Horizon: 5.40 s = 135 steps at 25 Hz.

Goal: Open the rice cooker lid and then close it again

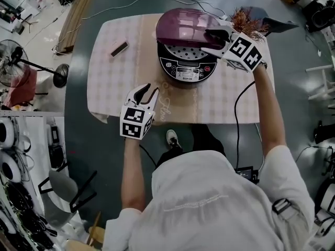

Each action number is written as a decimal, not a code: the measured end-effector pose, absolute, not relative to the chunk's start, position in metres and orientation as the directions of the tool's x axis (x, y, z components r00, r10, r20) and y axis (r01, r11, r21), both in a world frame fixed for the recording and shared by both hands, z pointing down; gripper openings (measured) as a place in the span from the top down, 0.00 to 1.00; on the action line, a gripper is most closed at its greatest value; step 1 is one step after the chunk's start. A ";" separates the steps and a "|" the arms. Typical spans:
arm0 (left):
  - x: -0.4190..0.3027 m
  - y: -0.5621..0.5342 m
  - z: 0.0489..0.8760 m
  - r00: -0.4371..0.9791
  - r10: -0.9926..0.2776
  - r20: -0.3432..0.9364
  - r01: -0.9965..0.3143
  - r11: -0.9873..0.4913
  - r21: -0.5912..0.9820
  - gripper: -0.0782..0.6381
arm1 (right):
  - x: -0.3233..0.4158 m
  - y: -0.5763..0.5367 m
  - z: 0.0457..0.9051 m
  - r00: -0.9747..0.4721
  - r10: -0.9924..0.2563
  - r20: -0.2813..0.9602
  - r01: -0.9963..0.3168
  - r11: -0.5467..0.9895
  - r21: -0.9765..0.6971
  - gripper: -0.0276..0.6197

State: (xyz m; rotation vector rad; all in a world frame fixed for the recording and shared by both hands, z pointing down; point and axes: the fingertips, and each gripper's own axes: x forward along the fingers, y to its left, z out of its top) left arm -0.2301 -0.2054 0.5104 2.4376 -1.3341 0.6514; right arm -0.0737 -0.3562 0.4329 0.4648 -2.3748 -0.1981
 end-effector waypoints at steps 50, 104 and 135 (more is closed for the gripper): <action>-0.227 -0.187 0.545 0.500 -0.661 0.560 -0.835 -0.540 0.108 0.71 | -0.073 -0.341 0.506 -0.672 -0.358 0.648 -0.429 0.902 0.054 0.69; -0.222 -0.221 0.417 0.466 -0.813 0.348 -0.833 -0.536 -0.136 0.73 | -0.007 -0.313 0.403 -0.615 -0.740 0.272 -0.751 0.655 0.087 0.89; -0.191 -0.173 0.336 0.511 -0.850 0.129 -0.837 -0.526 -0.152 0.87 | 0.033 -0.164 0.324 -0.488 -0.855 0.176 -0.820 0.518 0.244 0.92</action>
